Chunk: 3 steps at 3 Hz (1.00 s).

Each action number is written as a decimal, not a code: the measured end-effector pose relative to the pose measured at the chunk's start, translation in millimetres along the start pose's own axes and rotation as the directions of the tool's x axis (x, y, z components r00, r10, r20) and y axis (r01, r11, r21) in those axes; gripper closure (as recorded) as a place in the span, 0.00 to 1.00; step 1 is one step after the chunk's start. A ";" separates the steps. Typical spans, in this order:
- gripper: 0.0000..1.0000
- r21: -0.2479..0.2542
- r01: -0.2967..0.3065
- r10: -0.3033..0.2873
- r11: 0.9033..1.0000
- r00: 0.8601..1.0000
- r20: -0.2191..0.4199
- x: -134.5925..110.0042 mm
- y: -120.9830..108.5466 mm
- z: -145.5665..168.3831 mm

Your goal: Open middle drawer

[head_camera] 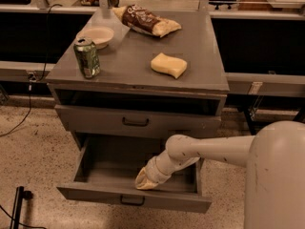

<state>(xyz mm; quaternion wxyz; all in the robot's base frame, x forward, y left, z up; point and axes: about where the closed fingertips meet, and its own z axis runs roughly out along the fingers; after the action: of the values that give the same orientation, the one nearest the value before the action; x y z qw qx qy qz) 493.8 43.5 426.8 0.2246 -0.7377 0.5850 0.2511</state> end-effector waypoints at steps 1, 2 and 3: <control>1.00 -0.023 0.004 -0.003 1.000 1.000 0.010 -2.4 1.3 0.6; 0.85 -0.023 0.004 -0.004 1.000 1.000 0.010 -3.1 1.2 -0.2; 0.60 -0.027 0.004 -0.004 1.000 1.000 0.012 -3.6 2.3 1.5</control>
Offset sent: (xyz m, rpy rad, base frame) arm -0.0423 0.0312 -0.0205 0.2055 0.3374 0.3013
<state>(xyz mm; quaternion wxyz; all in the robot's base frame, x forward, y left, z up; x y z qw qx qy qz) 490.7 46.6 427.8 0.2186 -0.7403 0.5788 0.2628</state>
